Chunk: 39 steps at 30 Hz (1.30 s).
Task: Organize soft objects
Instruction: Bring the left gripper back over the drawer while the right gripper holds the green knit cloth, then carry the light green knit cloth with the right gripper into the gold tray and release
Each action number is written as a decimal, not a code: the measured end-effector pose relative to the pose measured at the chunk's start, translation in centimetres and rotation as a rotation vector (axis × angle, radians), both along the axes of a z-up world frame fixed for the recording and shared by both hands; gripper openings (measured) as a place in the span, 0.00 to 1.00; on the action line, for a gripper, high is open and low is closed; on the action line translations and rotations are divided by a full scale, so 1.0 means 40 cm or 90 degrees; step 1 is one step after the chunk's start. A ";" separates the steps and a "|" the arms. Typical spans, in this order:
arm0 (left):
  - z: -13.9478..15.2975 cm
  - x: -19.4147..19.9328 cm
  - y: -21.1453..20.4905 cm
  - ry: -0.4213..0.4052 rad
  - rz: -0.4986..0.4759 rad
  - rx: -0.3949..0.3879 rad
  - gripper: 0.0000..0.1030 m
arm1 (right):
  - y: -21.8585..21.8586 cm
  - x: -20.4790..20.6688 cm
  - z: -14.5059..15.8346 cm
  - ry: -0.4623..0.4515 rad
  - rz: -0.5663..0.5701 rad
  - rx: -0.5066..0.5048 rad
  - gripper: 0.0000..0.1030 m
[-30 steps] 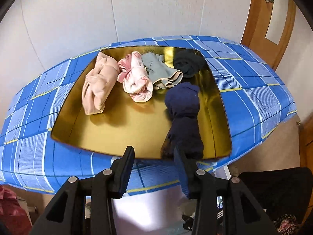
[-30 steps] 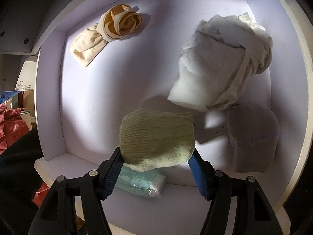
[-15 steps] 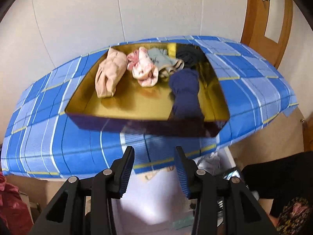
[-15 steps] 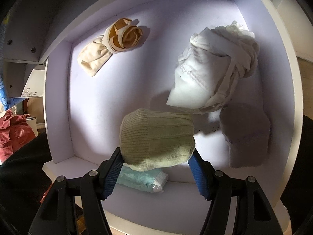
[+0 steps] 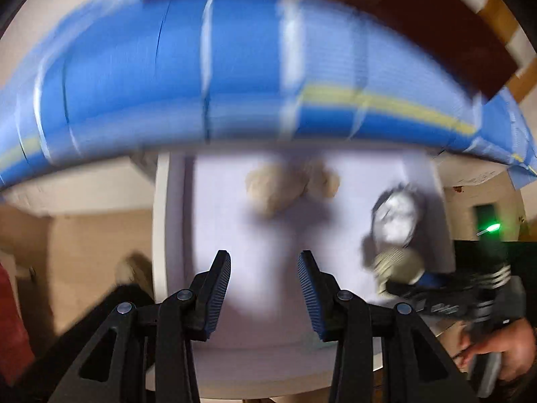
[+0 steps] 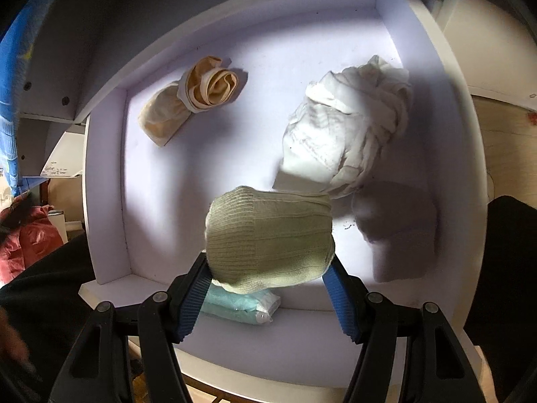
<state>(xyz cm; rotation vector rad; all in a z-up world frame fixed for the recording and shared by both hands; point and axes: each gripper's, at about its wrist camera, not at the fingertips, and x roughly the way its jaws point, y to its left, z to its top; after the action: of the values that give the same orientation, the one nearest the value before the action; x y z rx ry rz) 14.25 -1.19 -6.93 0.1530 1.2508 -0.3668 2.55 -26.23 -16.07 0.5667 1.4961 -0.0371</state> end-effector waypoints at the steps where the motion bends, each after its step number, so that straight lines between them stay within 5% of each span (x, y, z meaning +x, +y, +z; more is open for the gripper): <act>1: -0.031 -0.002 0.013 0.019 0.010 0.001 0.41 | -0.005 -0.004 0.005 -0.002 -0.004 0.001 0.65; 10: -0.137 -0.005 0.035 0.133 0.056 -0.045 0.41 | -0.062 -0.042 0.058 -0.030 -0.073 0.021 0.65; 19: -0.184 -0.038 -0.032 0.194 -0.005 -0.028 0.42 | -0.095 -0.071 0.091 -0.044 -0.111 0.037 0.65; 26: -0.214 -0.064 -0.090 0.219 -0.067 -0.008 0.54 | -0.127 -0.099 0.209 -0.107 -0.131 0.046 0.65; 39: -0.282 -0.108 -0.139 0.275 -0.146 0.051 0.54 | -0.138 -0.099 0.425 -0.216 -0.128 0.047 0.65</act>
<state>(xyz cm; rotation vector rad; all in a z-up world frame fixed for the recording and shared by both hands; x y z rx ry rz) 9.95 -6.74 -18.22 0.2985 1.6810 -0.5685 -1.42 -31.74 0.92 0.7432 1.1110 -0.0392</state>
